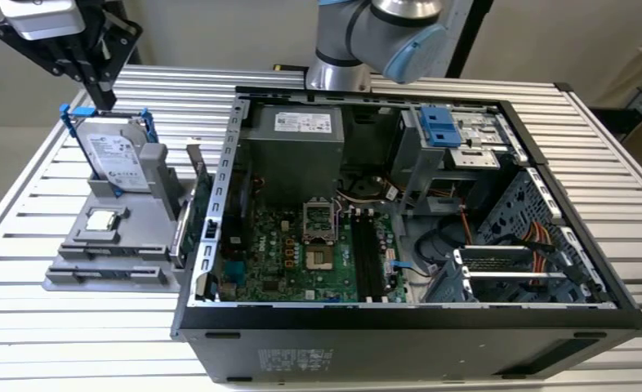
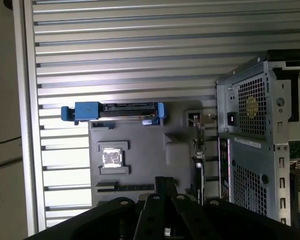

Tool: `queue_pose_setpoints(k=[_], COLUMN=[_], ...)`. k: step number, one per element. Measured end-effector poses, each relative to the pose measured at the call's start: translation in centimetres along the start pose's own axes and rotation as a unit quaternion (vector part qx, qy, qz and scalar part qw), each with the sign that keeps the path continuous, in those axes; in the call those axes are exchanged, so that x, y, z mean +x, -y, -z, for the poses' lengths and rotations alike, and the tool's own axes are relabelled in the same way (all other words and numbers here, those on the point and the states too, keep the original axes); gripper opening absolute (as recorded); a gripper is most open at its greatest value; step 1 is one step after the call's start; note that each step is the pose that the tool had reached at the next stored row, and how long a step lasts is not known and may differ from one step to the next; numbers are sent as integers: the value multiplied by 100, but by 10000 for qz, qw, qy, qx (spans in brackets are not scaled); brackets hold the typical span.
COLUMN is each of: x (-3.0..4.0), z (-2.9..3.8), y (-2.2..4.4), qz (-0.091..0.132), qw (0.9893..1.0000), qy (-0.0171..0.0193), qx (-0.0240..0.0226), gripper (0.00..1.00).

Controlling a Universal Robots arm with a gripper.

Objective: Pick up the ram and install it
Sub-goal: 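Reach for the ram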

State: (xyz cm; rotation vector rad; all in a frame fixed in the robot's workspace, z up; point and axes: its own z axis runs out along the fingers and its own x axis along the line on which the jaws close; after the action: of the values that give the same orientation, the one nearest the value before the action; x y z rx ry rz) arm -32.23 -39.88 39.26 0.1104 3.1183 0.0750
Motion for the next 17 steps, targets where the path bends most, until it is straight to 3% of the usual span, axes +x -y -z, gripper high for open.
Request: queue_pose_setpoints(k=[11,17], x=[65,151], z=[1,3], y=[4,11], qz=[0,0], qw=[10000,10000], qy=[0,0], qx=[0,0], gripper=[0,0])
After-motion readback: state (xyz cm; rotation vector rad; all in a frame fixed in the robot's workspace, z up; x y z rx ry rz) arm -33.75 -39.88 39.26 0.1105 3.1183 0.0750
